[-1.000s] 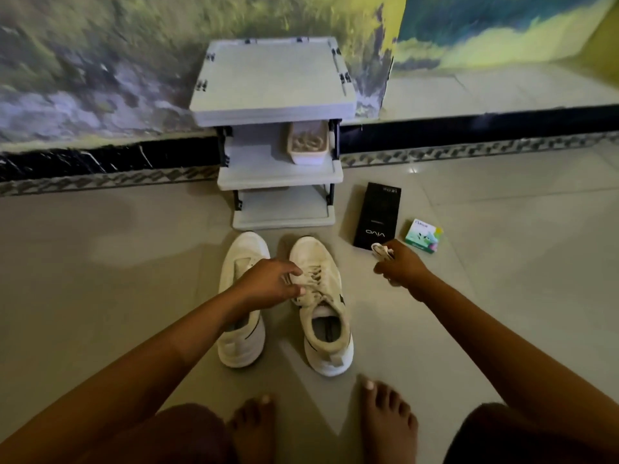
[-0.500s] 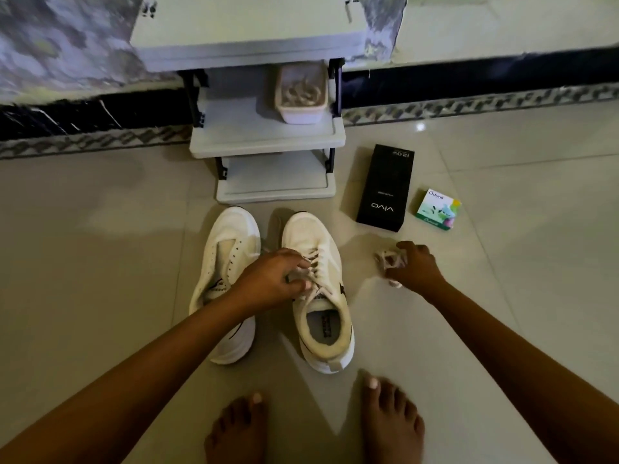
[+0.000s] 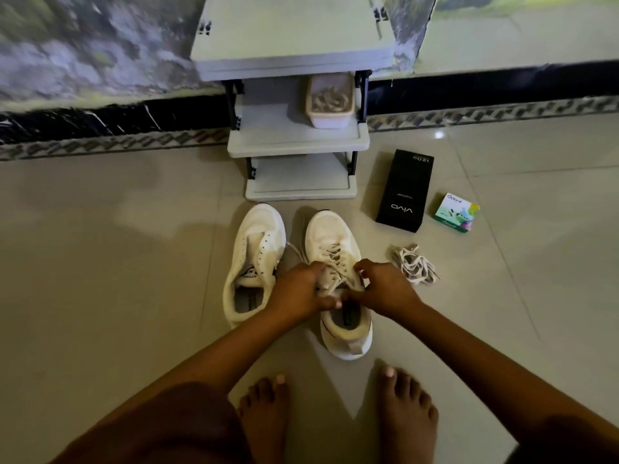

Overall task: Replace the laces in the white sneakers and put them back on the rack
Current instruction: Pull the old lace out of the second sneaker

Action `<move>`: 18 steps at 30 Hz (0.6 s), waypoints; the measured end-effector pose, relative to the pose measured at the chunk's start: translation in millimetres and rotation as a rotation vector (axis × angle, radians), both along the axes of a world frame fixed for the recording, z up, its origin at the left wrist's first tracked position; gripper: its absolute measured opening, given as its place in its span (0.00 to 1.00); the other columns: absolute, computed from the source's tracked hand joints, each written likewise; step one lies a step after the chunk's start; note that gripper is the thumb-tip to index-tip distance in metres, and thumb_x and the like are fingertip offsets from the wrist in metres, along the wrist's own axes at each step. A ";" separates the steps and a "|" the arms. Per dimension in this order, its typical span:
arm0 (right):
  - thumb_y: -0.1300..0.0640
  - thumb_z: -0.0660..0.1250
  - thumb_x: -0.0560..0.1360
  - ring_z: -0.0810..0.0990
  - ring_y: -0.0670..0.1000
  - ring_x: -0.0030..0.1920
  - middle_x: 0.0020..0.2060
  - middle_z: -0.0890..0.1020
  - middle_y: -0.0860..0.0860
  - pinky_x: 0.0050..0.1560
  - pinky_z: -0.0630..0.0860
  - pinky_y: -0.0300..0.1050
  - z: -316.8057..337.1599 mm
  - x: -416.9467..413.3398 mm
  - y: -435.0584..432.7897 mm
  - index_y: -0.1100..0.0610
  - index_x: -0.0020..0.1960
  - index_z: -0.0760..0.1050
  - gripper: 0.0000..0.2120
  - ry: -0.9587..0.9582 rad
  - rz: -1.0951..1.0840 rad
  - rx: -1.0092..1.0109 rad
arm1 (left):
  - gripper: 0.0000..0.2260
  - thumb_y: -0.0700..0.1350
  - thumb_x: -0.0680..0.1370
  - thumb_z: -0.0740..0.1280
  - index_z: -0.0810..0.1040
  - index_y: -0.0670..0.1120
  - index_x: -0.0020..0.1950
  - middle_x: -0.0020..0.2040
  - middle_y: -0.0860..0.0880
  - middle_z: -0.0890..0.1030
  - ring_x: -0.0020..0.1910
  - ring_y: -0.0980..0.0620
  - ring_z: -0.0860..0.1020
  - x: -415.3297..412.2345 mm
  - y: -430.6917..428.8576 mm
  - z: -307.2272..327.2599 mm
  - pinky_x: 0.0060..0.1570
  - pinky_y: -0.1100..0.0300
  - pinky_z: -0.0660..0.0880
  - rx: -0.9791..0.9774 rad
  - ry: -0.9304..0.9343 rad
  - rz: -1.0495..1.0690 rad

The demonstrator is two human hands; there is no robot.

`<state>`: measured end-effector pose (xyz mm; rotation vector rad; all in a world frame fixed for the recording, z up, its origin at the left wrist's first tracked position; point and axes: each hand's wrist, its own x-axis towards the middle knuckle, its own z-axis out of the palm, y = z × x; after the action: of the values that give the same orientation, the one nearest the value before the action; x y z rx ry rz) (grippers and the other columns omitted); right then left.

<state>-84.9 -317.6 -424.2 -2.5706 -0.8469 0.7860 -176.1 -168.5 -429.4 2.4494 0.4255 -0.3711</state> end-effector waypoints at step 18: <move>0.42 0.70 0.71 0.73 0.56 0.64 0.70 0.68 0.54 0.59 0.74 0.51 -9.8 -0.9 12.6 0.51 0.75 0.59 0.38 -0.279 0.156 0.205 | 0.27 0.49 0.71 0.73 0.70 0.50 0.68 0.61 0.48 0.77 0.59 0.48 0.76 4.0 35.6 1.2 0.57 0.55 0.74 -0.095 -0.043 0.070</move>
<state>-85.8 -305.0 -433.9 -2.4845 -1.1584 0.3597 -172.1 -133.0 -428.2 2.3396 0.4642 -0.3018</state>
